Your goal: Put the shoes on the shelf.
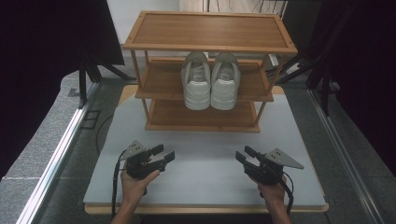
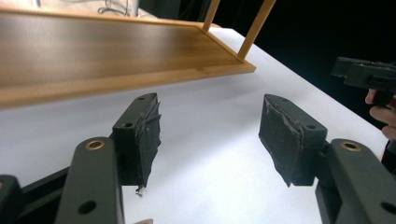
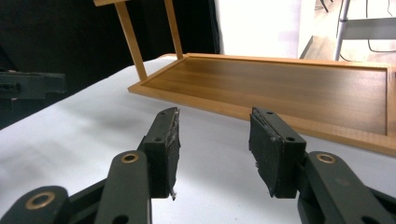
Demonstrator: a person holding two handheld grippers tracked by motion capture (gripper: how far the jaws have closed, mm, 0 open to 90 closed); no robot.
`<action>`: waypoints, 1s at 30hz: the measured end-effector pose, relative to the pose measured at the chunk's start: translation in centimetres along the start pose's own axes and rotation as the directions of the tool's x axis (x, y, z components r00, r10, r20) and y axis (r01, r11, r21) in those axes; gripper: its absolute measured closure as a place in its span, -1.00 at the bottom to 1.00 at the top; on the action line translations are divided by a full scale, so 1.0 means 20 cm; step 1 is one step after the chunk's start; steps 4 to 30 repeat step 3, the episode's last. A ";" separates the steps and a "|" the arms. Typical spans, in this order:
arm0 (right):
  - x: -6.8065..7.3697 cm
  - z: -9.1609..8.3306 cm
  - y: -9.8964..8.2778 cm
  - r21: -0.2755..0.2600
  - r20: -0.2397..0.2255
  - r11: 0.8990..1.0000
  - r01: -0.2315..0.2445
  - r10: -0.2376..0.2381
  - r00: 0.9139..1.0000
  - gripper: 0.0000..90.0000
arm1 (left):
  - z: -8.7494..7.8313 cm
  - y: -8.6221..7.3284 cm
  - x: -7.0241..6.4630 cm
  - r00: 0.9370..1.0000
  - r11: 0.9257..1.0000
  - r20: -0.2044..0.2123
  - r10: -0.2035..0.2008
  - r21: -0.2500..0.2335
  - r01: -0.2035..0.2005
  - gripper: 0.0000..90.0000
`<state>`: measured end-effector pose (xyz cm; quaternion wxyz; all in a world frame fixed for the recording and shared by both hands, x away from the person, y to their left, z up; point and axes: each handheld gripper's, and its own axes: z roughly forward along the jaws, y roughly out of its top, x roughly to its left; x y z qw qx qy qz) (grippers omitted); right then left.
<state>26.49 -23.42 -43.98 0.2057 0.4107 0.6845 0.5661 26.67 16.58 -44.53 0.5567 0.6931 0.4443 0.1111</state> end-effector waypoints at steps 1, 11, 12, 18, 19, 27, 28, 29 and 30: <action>-0.01 0.01 -0.01 0.007 0.006 1.000 -0.007 0.007 1.000 0.16 | 0.01 -0.01 -0.01 1.000 1.000 -0.004 0.005 0.008 -0.005 -0.16; -0.01 0.01 -0.02 0.008 0.009 1.000 -0.007 0.007 1.000 0.16 | 0.01 -0.01 -0.01 1.000 1.000 -0.010 0.012 0.009 -0.012 -0.17; -0.01 0.01 -0.02 0.008 0.009 1.000 -0.007 0.007 1.000 0.16 | 0.01 -0.01 -0.01 1.000 1.000 -0.010 0.012 0.009 -0.012 -0.17; -0.01 0.01 -0.02 0.008 0.009 1.000 -0.007 0.007 1.000 0.16 | 0.01 -0.01 -0.01 1.000 1.000 -0.010 0.012 0.009 -0.012 -0.17; -0.01 0.01 -0.02 0.008 0.009 1.000 -0.007 0.007 1.000 0.16 | 0.01 -0.01 -0.01 1.000 1.000 -0.010 0.012 0.009 -0.012 -0.17; -0.01 0.01 -0.02 0.008 0.009 1.000 -0.007 0.007 1.000 0.16 | 0.01 -0.01 -0.01 1.000 1.000 -0.010 0.012 0.009 -0.012 -0.17; -0.01 0.01 -0.02 0.008 0.009 1.000 -0.007 0.007 1.000 0.16 | 0.01 -0.01 -0.01 1.000 1.000 -0.010 0.012 0.009 -0.012 -0.17; -0.01 0.01 -0.02 0.008 0.009 1.000 -0.007 0.007 1.000 0.16 | 0.01 -0.01 -0.01 1.000 1.000 -0.010 0.012 0.009 -0.012 -0.17; -0.01 0.01 -0.02 0.008 0.009 1.000 -0.007 0.007 1.000 0.16 | 0.01 -0.01 -0.01 1.000 1.000 -0.010 0.012 0.009 -0.012 -0.17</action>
